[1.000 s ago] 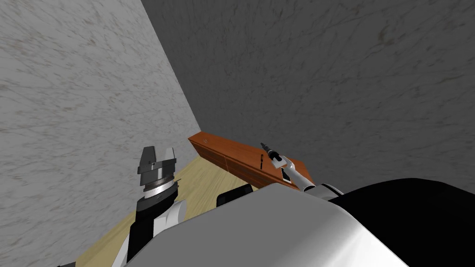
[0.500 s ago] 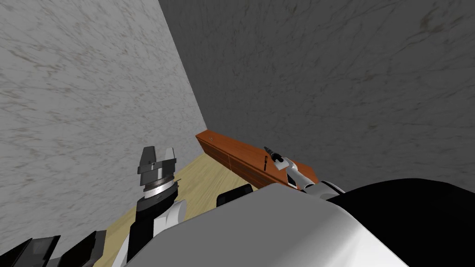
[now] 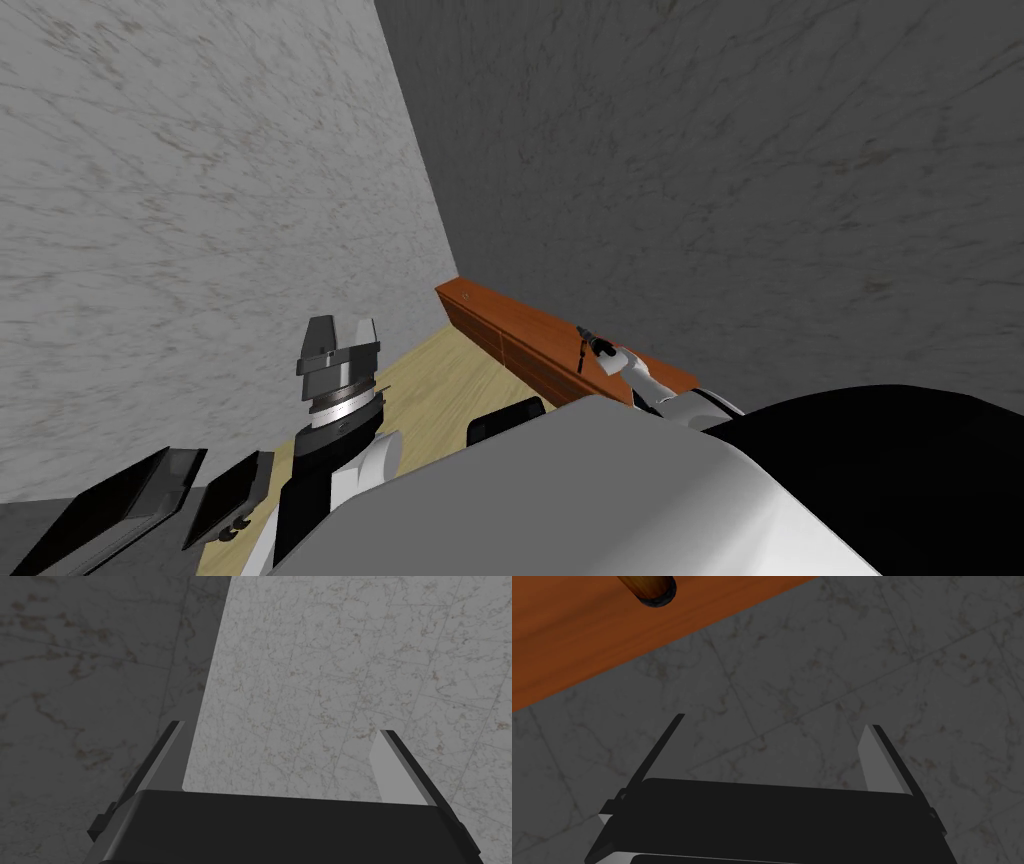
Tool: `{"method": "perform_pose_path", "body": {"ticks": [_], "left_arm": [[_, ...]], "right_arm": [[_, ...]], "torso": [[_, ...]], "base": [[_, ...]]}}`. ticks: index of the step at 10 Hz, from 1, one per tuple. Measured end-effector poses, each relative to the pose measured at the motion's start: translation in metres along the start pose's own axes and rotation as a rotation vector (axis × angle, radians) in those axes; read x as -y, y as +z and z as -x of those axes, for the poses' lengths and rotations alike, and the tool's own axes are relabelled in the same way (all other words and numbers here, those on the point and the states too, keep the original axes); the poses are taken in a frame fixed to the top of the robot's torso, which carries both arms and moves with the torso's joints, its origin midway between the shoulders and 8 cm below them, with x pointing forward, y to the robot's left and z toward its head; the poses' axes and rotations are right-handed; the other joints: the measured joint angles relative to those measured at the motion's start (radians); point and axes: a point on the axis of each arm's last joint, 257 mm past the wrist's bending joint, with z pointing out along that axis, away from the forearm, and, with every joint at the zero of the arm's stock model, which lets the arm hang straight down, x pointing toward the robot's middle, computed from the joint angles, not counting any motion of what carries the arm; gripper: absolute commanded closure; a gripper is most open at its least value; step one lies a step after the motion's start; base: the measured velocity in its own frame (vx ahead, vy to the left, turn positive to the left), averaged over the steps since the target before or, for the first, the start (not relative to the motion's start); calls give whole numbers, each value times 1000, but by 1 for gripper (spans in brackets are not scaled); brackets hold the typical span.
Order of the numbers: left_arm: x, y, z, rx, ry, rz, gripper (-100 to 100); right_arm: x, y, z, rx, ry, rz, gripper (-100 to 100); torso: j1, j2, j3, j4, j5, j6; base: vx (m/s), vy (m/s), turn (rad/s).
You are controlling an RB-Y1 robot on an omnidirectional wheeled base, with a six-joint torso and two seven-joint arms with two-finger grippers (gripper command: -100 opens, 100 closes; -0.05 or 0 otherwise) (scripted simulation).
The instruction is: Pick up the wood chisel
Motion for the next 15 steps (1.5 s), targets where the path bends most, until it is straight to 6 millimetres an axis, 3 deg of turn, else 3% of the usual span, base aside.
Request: {"method": "perform_pose_path", "body": {"ticks": [3,7,9,11,15], "left_arm": [[0,0,0,0,0,0,0],[0,0,0,0,0,0,0],[0,0,0,0,0,0,0],[0,0,0,0,0,0,0],[0,0,0,0,0,0,0]], "right_arm": [[55,-8,-8,-36,-15,-129,-100],[85,-14,-24,-60,-22,-197,-100],[110,-19,-29,-79,-28,-255,-100],[150,-34,-46,-111,-30,-343,-100],[193,-58,-65,-153,-36,-444,-100]], "torso": [[1,0,0,0,0,0],[0,0,0,0,0,0],[0,-1,0,0,0,0],[1,-1,0,0,0,0],[0,0,0,0,0,1]], "base": [[1,22,132],[1,14,117],[7,20,106],[8,30,170],[12,25,125]]}}
